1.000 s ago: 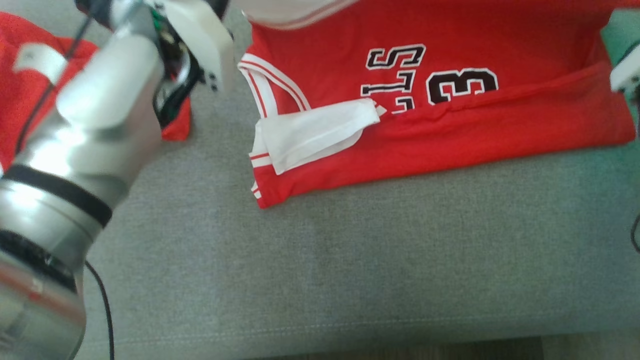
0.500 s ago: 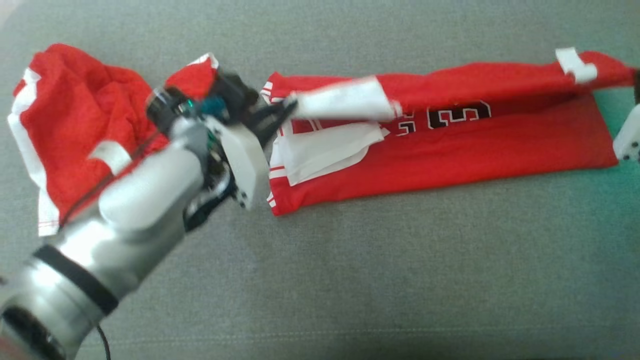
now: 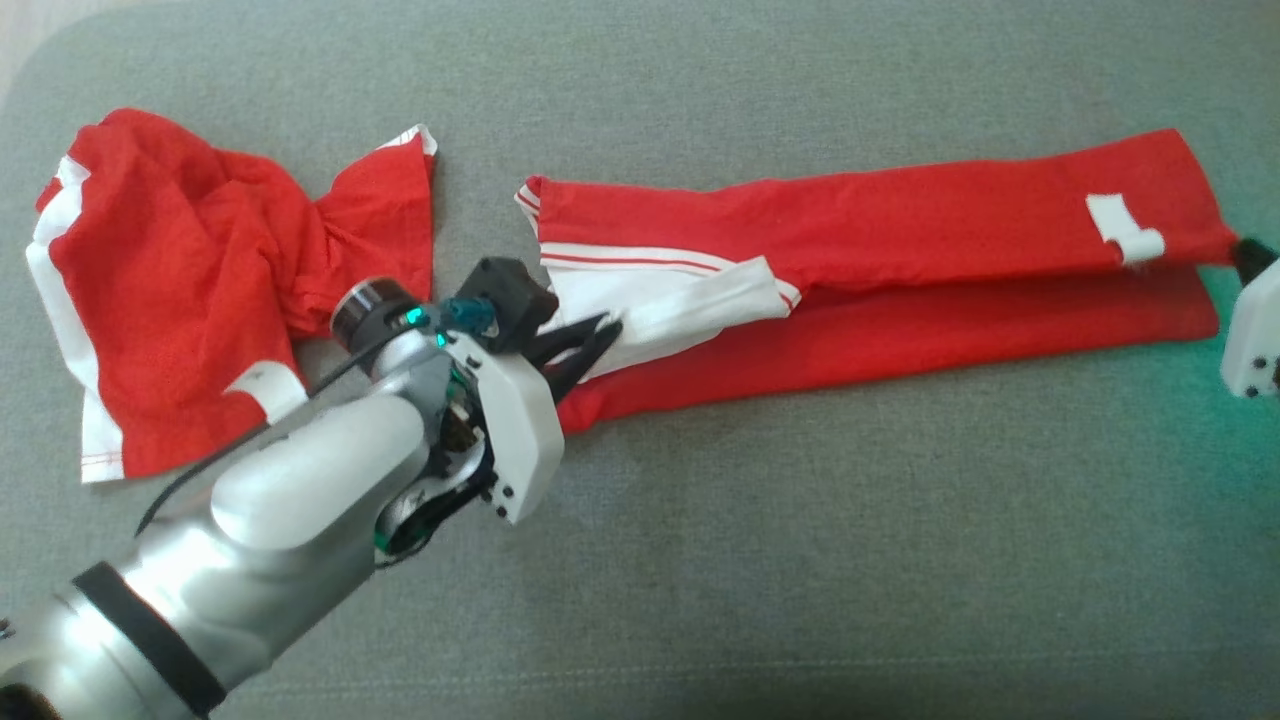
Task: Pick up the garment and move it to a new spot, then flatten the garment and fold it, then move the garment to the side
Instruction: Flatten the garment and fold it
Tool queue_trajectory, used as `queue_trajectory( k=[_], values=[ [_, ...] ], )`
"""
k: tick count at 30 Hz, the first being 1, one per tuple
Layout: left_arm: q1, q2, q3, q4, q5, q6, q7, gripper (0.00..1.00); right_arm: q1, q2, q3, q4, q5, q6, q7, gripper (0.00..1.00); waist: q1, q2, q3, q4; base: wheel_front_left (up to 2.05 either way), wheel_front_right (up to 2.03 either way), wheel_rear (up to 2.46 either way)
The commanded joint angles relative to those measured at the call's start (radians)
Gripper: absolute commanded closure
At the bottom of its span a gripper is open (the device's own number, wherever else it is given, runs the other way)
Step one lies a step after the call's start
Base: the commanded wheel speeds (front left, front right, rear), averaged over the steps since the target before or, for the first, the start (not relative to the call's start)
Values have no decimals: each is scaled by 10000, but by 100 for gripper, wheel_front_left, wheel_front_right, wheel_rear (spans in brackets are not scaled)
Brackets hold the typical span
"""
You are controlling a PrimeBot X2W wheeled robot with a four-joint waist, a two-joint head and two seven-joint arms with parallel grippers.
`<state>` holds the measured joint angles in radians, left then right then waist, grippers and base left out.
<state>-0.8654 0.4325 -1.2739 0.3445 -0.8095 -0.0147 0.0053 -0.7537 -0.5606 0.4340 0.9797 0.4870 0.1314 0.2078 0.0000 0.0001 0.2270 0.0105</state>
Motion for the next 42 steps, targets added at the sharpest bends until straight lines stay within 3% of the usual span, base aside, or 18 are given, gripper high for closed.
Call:
queue_trajectory(
  k=[1, 16, 17, 18, 19, 25, 31, 36, 39, 42],
  values=[
    [-251, 344, 376, -290, -97, 95, 87, 100, 211, -410, 207, -323, 172, -7, 162, 100, 0, -1, -15, -11, 0, 0, 0],
    [24, 265, 222, -51, 15, 149, 530, 100, 925, -862, 1160, -1495, 1299, -7, 1513, 100, 0, -1, 157, -128, 0, 0, 0],
    [10, 249, 207, 82, 70, 125, 523, 100, 918, -913, 1168, -1512, 1243, -7, 1407, 2, 0, -1, 163, -141, 0, 0, 0],
    [16, 228, 197, 206, 106, 117, 509, 36, 918, -911, 1131, -1490, 1251, -7, 1330, 0, 0, -1, 162, -153, 0, 0, 0],
    [13, 207, 191, 301, 169, 133, 430, 0, 915, -872, 1063, -1462, 1312, -7, 1258, 0, 0, -1, 159, -168, 0, 0, 0],
    [221, 128, 516, 727, 93, 499, -288, 0, 732, -611, 583, -1402, 1350, -7, 338, 0, 0, -1, -52, -285, 0, 0, 0],
    [583, 104, 1780, 961, -435, 1507, -1934, 0, 655, 37, -214, -1756, 1303, -7, -1623, 0, 0, -1, -528, -390, 0, 0, 0],
    [1252, 14, 3631, 607, -900, 2362, -2646, 0, 1011, 699, -689, -2419, 1070, -7, -3443, 0, 0, -1, -996, -454, 0, 0, 0],
    [2084, -211, 5551, -503, -303, 2673, -2663, 0, 1393, 1065, -986, -2909, 741, -7, -4264, 0, 0, -1, -1213, -466, 0, 0, 0],
    [3373, -573, 7371, -1541, 635, 2700, -2666, 0, 1921, 1399, -1365, -3506, 116, -7, -4592, 0, 0, -1, -1409, -482, 0, 0, 0]
  ],
)
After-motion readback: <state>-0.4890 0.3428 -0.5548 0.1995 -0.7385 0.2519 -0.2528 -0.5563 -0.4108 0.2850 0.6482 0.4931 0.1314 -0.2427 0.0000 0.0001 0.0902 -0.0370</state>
